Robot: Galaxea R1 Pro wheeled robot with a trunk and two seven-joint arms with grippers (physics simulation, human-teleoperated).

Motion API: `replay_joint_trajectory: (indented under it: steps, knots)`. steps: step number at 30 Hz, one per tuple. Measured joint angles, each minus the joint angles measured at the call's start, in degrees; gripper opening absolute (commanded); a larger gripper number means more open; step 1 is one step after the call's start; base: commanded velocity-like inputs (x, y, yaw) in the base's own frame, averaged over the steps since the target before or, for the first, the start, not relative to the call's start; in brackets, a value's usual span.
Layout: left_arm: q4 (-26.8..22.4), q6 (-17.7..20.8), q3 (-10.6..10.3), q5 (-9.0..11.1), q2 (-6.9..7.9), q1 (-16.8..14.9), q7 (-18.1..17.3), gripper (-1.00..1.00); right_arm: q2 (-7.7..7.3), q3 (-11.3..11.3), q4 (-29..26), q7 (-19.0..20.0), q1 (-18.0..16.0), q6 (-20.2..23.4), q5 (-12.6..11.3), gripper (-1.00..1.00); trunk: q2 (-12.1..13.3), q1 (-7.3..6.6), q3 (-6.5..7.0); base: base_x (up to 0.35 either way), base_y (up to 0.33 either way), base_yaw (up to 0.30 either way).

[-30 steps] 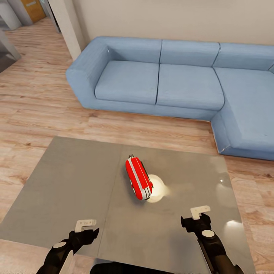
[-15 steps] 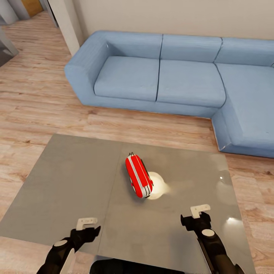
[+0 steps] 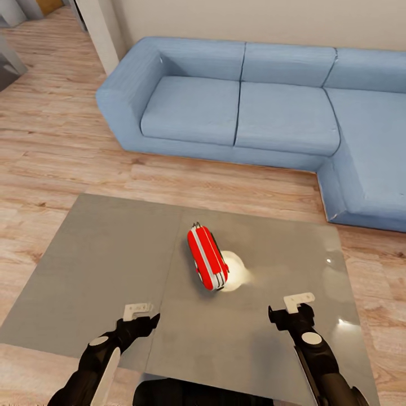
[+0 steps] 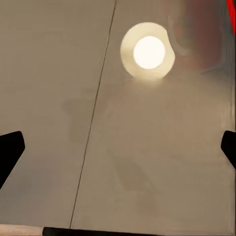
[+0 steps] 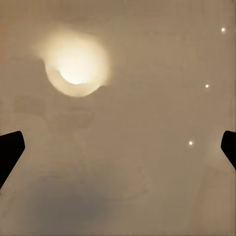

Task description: Turn on the radio receiver that's on the table in the living room.

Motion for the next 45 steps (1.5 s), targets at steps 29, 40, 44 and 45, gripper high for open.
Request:
replay_joint_trajectory:
  steps: [29, 40, 44, 45]
  knots:
    - [0.25, -0.02, 0.0, -0.34, 0.2, -0.09, -8.79, 1.0, 0.06, -0.29, -1.28, 0.15, 0.0, -0.16, -0.02, 1.0, 0.0, 0.0, -2.13, 0.0, 0.0, 0.057]
    - [0.25, -0.02, 0.0, -0.34, 0.2, -0.12, -8.79, 1.0, 0.06, -0.29, -1.28, 0.08, 0.0, -0.04, -0.01, 1.0, 0.0, 0.0, -2.62, 0.0, 0.0, -0.184]
    - [0.24, -0.02, 0.0, -0.33, 0.24, -0.12, -8.79, 1.0, 0.05, -0.29, -1.28, 0.08, 0.0, -0.02, -0.01, 1.0, 0.0, 0.0, -2.68, 0.0, 0.0, -0.032]
    - [0.24, -0.02, 0.0, -0.33, 0.26, -0.12, -8.79, 1.0, 0.07, -0.29, -1.28, 0.06, 0.0, -0.01, -0.01, 1.0, 0.0, 0.0, -2.68, 0.0, 0.0, 0.024]
